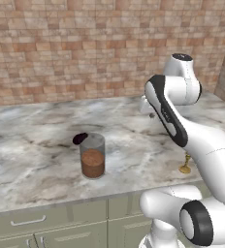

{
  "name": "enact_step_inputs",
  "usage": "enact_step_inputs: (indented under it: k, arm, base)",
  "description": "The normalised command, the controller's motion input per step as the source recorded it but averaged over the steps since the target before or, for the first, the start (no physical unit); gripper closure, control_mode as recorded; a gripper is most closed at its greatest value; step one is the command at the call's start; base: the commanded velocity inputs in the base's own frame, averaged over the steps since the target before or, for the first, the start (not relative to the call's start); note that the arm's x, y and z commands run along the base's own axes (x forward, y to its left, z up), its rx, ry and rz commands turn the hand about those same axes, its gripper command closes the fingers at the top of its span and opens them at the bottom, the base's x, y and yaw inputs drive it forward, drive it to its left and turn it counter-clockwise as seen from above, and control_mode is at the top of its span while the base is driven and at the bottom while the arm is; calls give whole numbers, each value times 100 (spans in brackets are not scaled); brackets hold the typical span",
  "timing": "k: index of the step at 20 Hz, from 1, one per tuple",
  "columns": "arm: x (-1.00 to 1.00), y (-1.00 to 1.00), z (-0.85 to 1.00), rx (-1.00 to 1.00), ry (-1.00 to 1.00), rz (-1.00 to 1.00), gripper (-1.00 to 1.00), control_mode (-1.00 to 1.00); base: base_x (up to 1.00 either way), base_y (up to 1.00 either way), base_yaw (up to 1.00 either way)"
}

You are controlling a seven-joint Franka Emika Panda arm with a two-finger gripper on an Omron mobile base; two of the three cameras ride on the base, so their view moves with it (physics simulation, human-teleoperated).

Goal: Pick the jar and candle from the dining table and place them in the open cabinet. Close the cabinet after placing the objects.

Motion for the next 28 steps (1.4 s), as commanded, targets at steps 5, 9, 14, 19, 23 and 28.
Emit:
enact_step_inputs:
  k: [5, 9, 14, 19, 23, 28]
  arm:
    - [-2, 0, -17, 2, -2, 0, -100, -100]
    - [-13, 0, -45, 10, -1, 0, -100, -100]
    - [-2, 5, -44, 3, 0, 0, -100, -100]
    - [-2, 13, -21, 1, 2, -2, -100, -100]
    - [0, 30, -4, 2, 0, -8, -100, -100]
    - [-1, 28, -1, 7, 0, -18, -100, -100]
  base:
    - [0, 0, 0]
    - [0, 0, 0]
    - [0, 0, 0]
    - [0, 0, 0]
    - [0, 0, 0]
    - [0, 0, 0]
